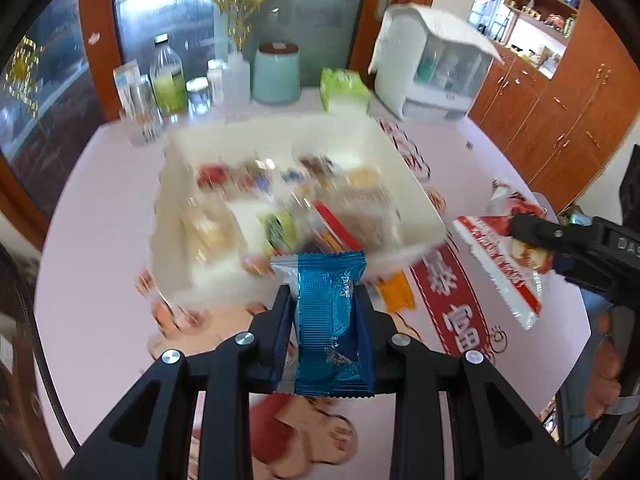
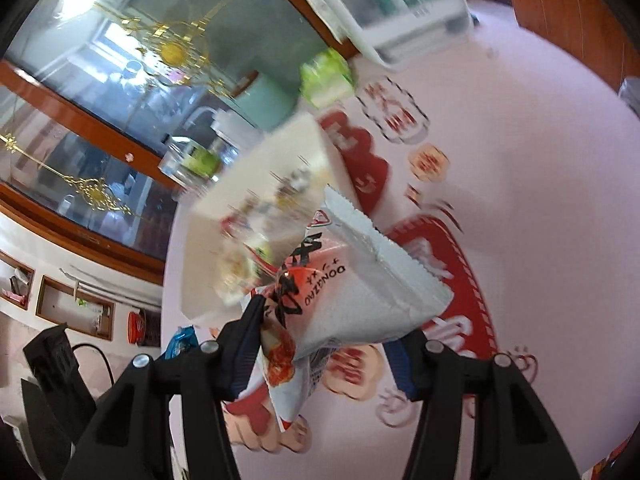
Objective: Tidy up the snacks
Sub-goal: 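Carry both snacks over the tray and open both tools to drop them, then withdraw the right tool toward the orange-and-white bar beside the tray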
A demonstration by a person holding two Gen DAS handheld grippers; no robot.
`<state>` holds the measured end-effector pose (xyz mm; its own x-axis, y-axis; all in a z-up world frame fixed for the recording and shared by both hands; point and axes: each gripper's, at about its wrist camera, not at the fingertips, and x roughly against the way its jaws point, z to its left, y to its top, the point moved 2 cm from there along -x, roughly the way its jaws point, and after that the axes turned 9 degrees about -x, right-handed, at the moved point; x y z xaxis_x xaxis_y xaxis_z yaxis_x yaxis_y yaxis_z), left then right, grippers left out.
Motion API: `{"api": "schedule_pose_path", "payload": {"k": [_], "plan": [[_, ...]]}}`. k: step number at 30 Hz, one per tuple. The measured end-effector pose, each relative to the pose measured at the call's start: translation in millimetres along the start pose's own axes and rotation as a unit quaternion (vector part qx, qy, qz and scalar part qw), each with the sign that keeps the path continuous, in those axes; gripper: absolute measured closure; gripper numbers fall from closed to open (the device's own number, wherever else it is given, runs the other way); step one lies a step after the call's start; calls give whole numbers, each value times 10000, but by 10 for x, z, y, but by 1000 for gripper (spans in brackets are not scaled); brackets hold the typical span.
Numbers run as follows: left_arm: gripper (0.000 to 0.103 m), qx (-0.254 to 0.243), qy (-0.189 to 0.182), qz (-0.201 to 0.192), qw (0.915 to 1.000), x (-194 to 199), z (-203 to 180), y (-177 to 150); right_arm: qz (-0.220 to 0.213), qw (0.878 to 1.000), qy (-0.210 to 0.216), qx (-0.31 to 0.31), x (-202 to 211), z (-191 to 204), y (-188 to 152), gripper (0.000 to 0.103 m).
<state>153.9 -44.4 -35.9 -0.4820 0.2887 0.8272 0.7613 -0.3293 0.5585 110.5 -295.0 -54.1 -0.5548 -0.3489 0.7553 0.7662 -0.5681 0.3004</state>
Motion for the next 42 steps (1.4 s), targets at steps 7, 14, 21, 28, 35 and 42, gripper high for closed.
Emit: {"api": "schedule_pose_path", "payload": {"k": [7,14,21,28,35,42], "plan": [[75,-328,248,-418,9983,250,578,511,-663,9963,-13,550,188,937,113,47],[75,-335,471,-720,9957,383,921,933,-1066,9872,-151,1176,245,1693,292,47],[75,-115,446,-584,9972,132,1029,1040,-956,9863,-328,1300,-103,1956,404,46],[75,-162,587,-327,9976,-186,1056,1037,-453,9892,-562,1279,-644,1948,429,45],[21,-220,818,-64,9964,-452,1055,931,13,9842,-1048,1430,-1089,1804,396,42],[21,-132,733,122,9971,-588,1073,803,110,9812,-1360,1366,-1165,1512,298,41]]}}
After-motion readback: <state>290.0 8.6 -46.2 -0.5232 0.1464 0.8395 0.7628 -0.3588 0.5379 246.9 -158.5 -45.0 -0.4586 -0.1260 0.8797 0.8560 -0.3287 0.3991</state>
